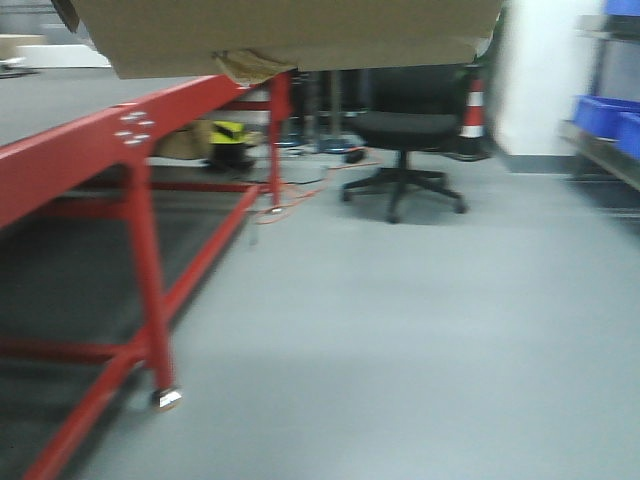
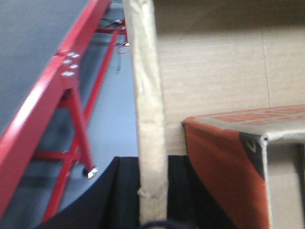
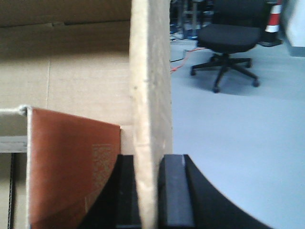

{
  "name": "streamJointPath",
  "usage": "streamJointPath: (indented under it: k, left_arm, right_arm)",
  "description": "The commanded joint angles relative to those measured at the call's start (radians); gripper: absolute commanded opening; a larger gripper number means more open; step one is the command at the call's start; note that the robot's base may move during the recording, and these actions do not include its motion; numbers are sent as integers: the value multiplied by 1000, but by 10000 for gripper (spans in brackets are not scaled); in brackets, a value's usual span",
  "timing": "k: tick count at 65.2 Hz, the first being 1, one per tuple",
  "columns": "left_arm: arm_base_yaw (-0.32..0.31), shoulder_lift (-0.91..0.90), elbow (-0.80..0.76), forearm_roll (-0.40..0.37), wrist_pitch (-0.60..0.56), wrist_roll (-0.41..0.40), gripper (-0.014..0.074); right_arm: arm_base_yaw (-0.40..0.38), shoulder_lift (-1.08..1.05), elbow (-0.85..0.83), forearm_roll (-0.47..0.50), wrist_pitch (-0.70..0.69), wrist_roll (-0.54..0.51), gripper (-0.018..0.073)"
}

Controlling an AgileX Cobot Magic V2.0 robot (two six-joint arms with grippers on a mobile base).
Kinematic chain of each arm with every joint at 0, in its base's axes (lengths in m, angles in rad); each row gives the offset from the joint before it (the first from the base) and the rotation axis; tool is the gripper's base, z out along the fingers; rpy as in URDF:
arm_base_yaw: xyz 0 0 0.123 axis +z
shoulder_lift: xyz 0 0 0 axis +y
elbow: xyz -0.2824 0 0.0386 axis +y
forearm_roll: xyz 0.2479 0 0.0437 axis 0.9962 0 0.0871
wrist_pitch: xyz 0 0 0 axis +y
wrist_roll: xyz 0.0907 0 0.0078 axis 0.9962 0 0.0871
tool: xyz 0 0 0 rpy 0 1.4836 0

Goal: Stack two boxes on right shelf middle
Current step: 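Carry the box stack while driving toward the steel shelf rack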

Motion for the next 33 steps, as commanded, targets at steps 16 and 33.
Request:
streamJointPath:
  k: [16,33]
  left_arm:
    - [-4,-9,-12,-5,-50,1,-111]
    - [-4,-9,-12,-5,-50,1,-111]
  right_arm:
    - [1,-17,-13,-8,-94,5,-151]
    - [1,-17,-13,-8,-94,5,-151]
